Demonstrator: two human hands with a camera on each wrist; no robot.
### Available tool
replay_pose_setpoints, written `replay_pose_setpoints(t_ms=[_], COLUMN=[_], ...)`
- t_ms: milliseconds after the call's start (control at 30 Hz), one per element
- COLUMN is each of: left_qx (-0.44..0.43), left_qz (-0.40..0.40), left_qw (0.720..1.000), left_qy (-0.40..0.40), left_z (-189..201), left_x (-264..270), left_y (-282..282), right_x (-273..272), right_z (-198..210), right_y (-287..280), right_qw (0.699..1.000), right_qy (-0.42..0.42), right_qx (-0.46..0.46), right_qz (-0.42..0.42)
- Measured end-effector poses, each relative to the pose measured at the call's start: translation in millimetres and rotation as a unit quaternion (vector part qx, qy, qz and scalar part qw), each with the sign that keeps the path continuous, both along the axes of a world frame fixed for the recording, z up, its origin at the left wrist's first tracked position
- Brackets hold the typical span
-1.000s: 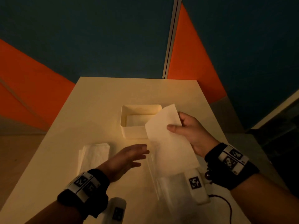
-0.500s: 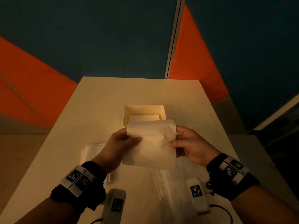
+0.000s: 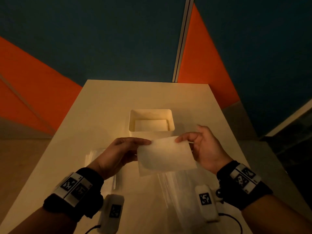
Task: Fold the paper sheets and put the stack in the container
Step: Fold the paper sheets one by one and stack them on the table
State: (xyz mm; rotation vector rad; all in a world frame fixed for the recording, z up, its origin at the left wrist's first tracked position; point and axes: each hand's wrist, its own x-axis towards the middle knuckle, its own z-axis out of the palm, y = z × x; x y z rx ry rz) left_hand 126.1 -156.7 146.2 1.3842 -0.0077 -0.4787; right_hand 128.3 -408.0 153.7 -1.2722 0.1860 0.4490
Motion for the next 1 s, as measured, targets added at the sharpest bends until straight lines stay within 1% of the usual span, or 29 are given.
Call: replay_pose_setpoints(t_ms=[67, 133, 167, 233, 300, 333, 367, 467, 533, 633, 700, 800, 867, 933, 967, 1000], left_qx=[-0.012, -0.005, 0.001, 0.018, 0.055, 0.075, 0.091, 0.117, 0.141, 0.215, 0.256, 0.340, 0.399, 0.454, 0.484, 0.514], left_qz=[-0.023, -0.062, -0.089, -0.144, -0.164, -0.151, -0.121, 0.021, 0.099, 0.175, 0.198, 0.201, 0.192, 0.175, 0.161, 0.143], left_qw=[1.000, 0.998, 0.996, 0.989, 0.985, 0.985, 0.988, 0.992, 0.985, 0.961, 0.945, 0.918, 0.896, 0.874, 0.860, 0.845], left_qy=[0.014, 0.027, 0.030, 0.031, 0.028, 0.030, 0.037, 0.038, 0.029, 0.026, 0.036, 0.036, 0.021, -0.003, -0.018, -0.031], left_z=[1, 3, 3, 0, -5, -8, -11, -25, -39, -57, -65, -80, -88, -94, -96, -100], left_x=[-1, -2, -3, -5, -7, -8, -9, -12, -14, -18, -20, -21, -21, -22, -22, -22], left_y=[3, 5, 4, 2, 0, -1, 1, 21, 41, 63, 72, 83, 87, 89, 88, 89], right_x=[0, 0, 0, 0, 0, 1, 3, 11, 17, 24, 26, 27, 30, 35, 37, 39], right_z=[0, -1, -2, -2, -3, -6, -9, -22, -33, -50, -60, -68, -72, -75, -77, -77], right_y=[4, 8, 10, 16, 24, 27, 27, 15, 0, -26, -41, -59, -69, -76, -78, -79], right_qw=[0.995, 0.981, 0.974, 0.965, 0.960, 0.957, 0.955, 0.940, 0.914, 0.875, 0.855, 0.830, 0.822, 0.821, 0.820, 0.811], right_qy=[-0.050, -0.107, -0.126, -0.141, -0.145, -0.148, -0.148, -0.128, -0.111, -0.101, -0.092, -0.070, -0.053, -0.029, -0.018, -0.011], right_qx=[-0.083, -0.150, -0.167, -0.174, -0.176, -0.187, -0.206, -0.297, -0.381, -0.469, -0.508, -0.550, -0.563, -0.562, -0.562, -0.569], right_qz=[0.017, 0.063, 0.092, 0.139, 0.165, 0.165, 0.156, 0.111, 0.086, 0.064, 0.053, 0.056, 0.068, 0.090, 0.109, 0.134])
